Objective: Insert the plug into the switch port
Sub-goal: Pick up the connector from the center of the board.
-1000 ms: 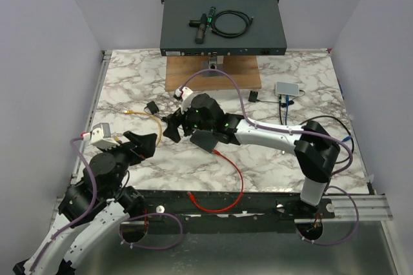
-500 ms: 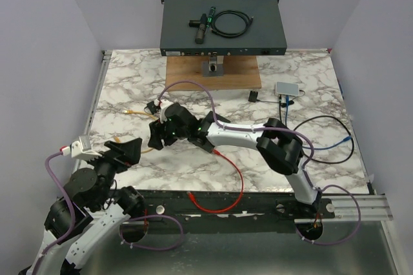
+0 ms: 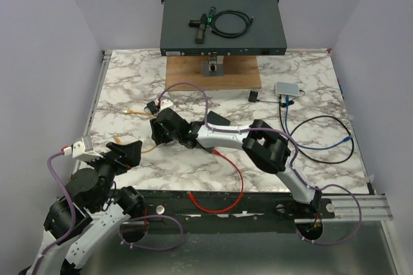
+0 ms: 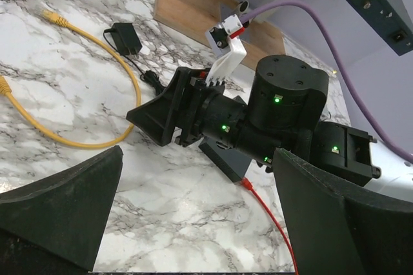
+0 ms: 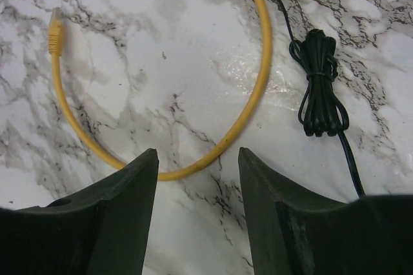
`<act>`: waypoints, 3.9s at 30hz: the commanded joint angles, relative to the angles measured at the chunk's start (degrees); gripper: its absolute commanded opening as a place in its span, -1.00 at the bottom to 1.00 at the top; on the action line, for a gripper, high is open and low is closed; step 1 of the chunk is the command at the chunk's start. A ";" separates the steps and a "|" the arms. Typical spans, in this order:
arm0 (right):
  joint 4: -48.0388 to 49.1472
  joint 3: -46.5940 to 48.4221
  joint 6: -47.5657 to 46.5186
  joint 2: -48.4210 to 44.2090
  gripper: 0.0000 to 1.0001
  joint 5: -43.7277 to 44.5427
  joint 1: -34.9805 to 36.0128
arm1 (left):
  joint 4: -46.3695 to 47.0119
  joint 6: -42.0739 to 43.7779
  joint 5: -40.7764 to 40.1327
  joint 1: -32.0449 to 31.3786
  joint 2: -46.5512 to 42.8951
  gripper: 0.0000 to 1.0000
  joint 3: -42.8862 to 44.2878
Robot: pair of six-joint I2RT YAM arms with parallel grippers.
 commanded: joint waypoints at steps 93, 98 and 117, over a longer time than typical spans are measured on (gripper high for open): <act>22.96 -44.06 -22.19 -48.44 -0.99 36.68 7.16 | 13.11 6.25 4.54 0.18 0.51 0.97 -3.44; 15.77 -45.99 -20.08 -56.20 -0.99 35.06 7.15 | 19.56 6.29 7.20 0.16 0.86 0.96 -6.02; -11.06 -46.92 -17.29 -79.55 -0.99 31.69 7.14 | 41.61 2.12 25.15 0.21 10.16 0.23 -9.84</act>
